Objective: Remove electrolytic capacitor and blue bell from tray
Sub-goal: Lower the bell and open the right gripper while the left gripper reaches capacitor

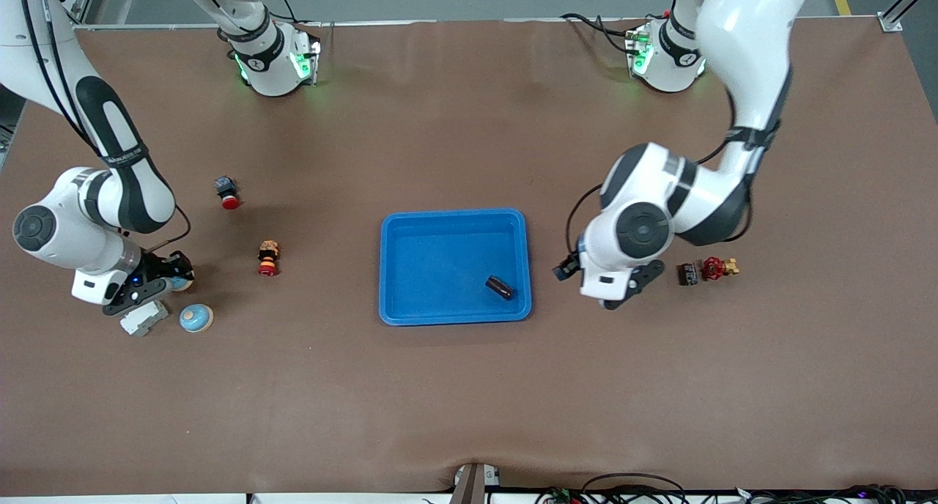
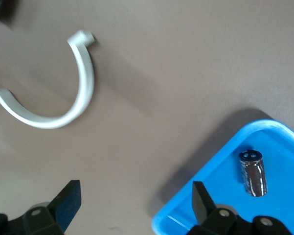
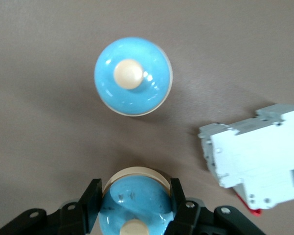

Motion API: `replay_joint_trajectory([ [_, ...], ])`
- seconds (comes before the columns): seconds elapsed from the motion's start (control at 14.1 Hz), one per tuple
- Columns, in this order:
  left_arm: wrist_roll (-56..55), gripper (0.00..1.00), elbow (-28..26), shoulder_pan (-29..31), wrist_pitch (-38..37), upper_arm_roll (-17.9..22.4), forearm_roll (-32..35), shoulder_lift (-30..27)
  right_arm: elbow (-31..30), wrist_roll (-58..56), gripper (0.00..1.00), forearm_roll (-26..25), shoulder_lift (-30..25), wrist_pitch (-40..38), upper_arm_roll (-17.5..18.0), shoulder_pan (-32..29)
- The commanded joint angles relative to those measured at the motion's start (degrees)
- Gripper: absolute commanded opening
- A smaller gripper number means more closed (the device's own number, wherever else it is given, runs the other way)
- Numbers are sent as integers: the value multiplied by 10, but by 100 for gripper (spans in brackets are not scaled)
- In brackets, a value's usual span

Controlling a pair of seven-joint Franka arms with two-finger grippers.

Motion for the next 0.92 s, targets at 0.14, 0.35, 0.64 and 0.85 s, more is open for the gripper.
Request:
replay_joint_trajectory([
  [0.14, -108, 100, 29, -23, 60, 3, -7, 52, -44, -8, 0, 12, -6, 32, 8, -4],
  [0.35, -152, 100, 29, -36, 101, 2, -8, 53, -53, -4, 0, 12, -6, 33, 8, 4],
  [0.64, -203, 100, 30, -50, 145, 3, -8, 60, -56, 6, 0, 12, -7, 32, 8, 11],
  [0.85, -238, 100, 45, -65, 177, 3, -7, 74, -63, 13, 0, 19, -9, 30, 8, 18],
])
